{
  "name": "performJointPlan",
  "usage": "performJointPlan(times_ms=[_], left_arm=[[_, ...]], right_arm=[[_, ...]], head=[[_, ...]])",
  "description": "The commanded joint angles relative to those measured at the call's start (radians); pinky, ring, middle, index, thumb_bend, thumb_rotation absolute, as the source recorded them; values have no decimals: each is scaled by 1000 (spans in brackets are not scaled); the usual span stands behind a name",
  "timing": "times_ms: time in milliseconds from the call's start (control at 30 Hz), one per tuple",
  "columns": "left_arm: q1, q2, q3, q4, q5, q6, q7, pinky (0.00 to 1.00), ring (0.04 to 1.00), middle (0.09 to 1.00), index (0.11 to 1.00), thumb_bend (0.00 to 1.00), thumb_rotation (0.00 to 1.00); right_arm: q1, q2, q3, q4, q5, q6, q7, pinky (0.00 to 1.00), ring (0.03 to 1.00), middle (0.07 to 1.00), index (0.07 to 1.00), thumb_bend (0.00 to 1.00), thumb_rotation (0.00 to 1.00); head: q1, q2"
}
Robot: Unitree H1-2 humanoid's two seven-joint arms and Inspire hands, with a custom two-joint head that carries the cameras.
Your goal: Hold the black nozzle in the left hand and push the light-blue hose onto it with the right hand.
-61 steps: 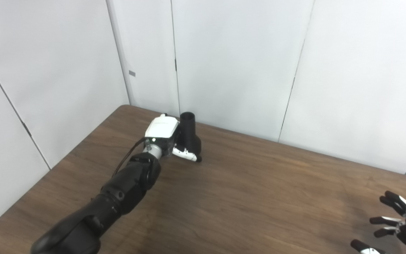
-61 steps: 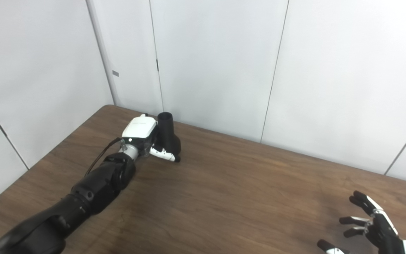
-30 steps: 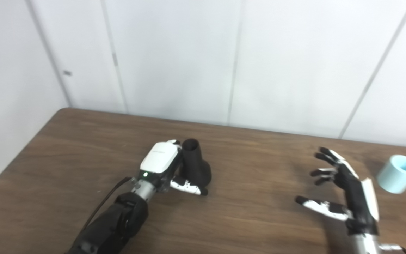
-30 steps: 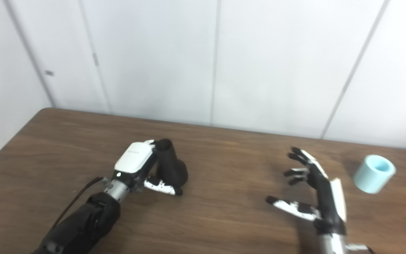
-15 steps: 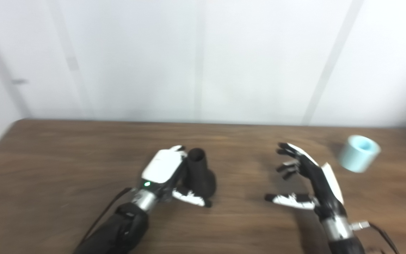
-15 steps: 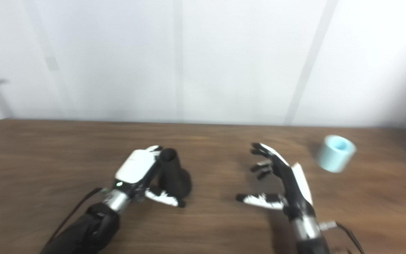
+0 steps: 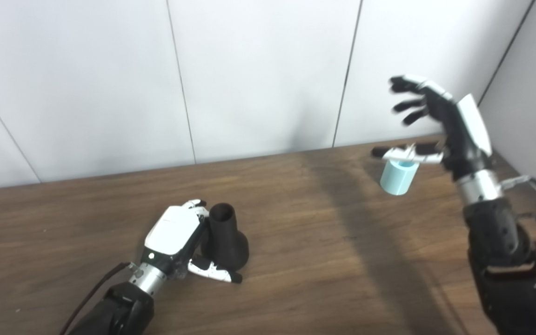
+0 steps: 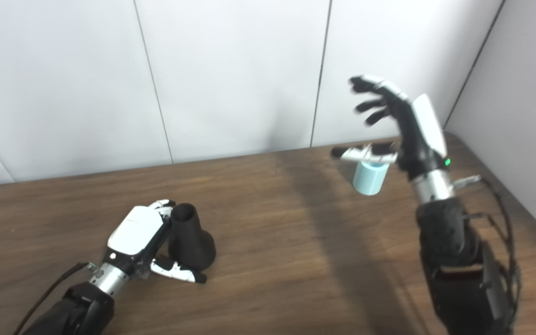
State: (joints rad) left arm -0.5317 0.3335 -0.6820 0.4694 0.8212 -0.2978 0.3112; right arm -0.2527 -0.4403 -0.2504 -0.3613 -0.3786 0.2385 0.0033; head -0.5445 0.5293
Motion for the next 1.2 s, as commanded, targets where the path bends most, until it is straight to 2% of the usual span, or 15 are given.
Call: performJointPlan(times_ms=[0, 67, 167, 300, 400, 500, 600, 667, 867, 1000, 1167], left_arm=[[91, 19, -63, 92, 51, -19, -101, 820, 615, 493, 481, 526, 0], [90, 21, -58, 104, 46, -34, -94, 817, 617, 491, 482, 526, 0], [91, 24, -52, 107, 46, -37, -100, 809, 619, 490, 483, 526, 0], [92, 25, -52, 114, 50, -43, -94, 804, 618, 487, 485, 526, 0], [94, 27, -51, 110, 46, -48, -101, 807, 620, 481, 488, 526, 0], [100, 27, -48, 106, 40, -59, -98, 810, 617, 484, 487, 526, 0], [104, 28, -51, 106, 49, -62, -93, 810, 618, 486, 486, 526, 0], [105, 27, -51, 109, 51, -67, -87, 805, 618, 488, 483, 526, 0], [112, 28, -50, 107, 47, -67, -85, 808, 614, 485, 486, 526, 0], [115, 35, -48, 90, 48, -61, -94, 804, 618, 491, 482, 526, 0], [117, 38, -42, 81, 40, -61, -97, 802, 615, 492, 481, 526, 0]], right_arm=[[-31, -53, -27, -3, -25, 20, -7, 537, 678, 776, 774, 794, 124], [-41, -78, -37, 13, -33, 46, -5, 576, 720, 801, 793, 781, 118], [-56, -130, -40, 29, -40, 141, 39, 627, 767, 846, 822, 805, 157], [-54, -166, -39, 86, -5, 155, 65, 667, 800, 877, 840, 833, 166], [-49, -170, -42, 152, 34, 107, 59, 661, 802, 896, 844, 813, 159], [-48, -175, -40, 240, 73, 45, 53, 675, 792, 870, 838, 814, 140], [-49, -169, -32, 299, 106, 24, 64, 692, 796, 866, 835, 815, 97], [-52, -162, -19, 328, 129, 41, 82, 717, 822, 878, 855, 797, 75], [-74, -149, 36, 486, 175, -32, 95, 745, 853, 911, 906, 826, 101], [-96, -154, 84, 570, 155, -43, 85, 727, 823, 900, 913, 828, 125], [-118, -147, 101, 663, 180, -95, 84, 775, 845, 890, 917, 815, 127]], head=[[-14, -5], [-21, -8], [-26, -11], [-34, -17], [-35, -18], [-36, -23], [-34, -23], [-34, -23], [-24, -20], [-23, -18], [-22, -15]])
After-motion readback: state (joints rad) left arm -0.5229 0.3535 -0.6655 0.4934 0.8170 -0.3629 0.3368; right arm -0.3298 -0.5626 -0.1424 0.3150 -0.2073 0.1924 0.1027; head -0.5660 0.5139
